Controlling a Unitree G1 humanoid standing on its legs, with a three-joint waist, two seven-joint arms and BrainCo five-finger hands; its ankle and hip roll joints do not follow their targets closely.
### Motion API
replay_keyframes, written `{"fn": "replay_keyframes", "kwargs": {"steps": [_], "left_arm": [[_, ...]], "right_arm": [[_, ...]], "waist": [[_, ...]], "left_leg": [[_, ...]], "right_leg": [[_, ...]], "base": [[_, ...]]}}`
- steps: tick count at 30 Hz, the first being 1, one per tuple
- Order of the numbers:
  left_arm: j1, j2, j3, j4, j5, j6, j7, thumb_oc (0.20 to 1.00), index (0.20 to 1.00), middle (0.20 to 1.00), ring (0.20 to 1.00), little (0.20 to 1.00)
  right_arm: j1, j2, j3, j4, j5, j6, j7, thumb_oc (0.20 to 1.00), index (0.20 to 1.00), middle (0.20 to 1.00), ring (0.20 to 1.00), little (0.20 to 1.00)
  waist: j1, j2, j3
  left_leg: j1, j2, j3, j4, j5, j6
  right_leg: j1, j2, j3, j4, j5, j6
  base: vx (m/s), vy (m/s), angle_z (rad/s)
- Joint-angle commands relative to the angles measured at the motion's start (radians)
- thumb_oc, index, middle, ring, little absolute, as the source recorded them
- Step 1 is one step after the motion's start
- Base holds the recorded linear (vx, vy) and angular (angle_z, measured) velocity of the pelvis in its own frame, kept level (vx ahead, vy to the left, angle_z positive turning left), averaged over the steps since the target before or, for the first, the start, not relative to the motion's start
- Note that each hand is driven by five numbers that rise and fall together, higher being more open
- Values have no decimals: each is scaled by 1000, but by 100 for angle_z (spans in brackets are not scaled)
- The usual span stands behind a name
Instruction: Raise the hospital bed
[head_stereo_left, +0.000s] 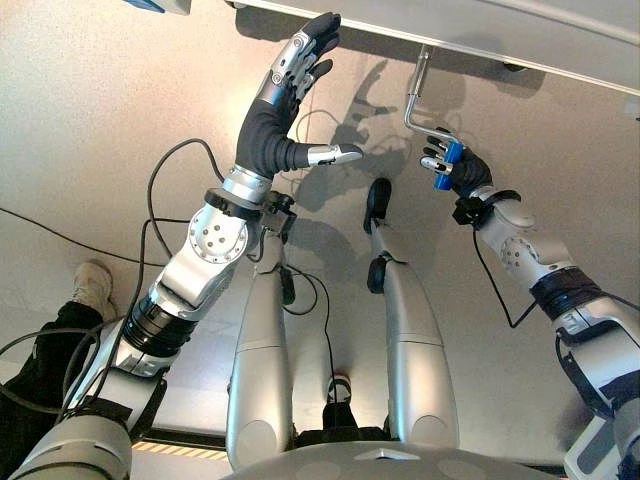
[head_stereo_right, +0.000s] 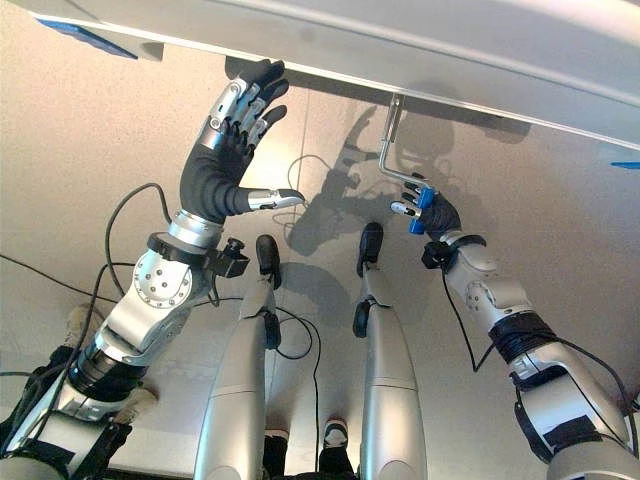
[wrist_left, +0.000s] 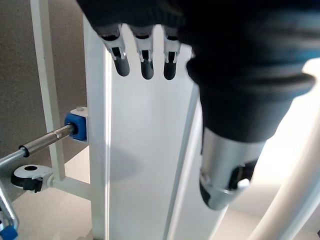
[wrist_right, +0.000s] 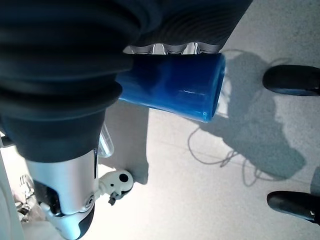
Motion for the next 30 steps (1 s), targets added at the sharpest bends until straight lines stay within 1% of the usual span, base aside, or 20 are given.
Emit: {"fn": "replay_keyframes", "kwargs": {"steps": [1,7,19,30], "left_arm": [[13,7,9,-109,-15,-42,-6,1000,1000,1000,1000,1000],[8,-1,4,-97,-17,-39,0,1000,1000,1000,1000,1000],[2,6,1,-103,-3,-41,1,1000,1000,1000,1000,1000],[3,11,1,-98,0,-41,2,1000,1000,1000,1000,1000]], "right_arm": [[-32,5,71,-10,-2,-10,21,1000,1000,1000,1000,1000],[-44,23,98,16,-21,3,30,1000,1000,1000,1000,1000],[-70,-10,115,19,-33,2,31,1000,1000,1000,1000,1000],[-83,-38,129,16,-55,9,39,1000,1000,1000,1000,1000]], "waist": [[-11,40,-24],[-7,46,-24],[-9,37,-24],[-4,34,-24]], "left_leg": [[-10,-23,-3,22,-26,23],[-15,-24,-4,26,-27,25],[-9,-22,-8,21,-23,22],[-6,-16,-21,13,-13,17]], "right_leg": [[64,-18,4,-31,-37,117],[60,-19,3,-27,-38,118],[69,-15,1,-25,-43,116],[68,-12,-14,-11,-52,114]], "base": [[0,0,0],[0,0,0],[0,0,0],[0,0,0]]}}
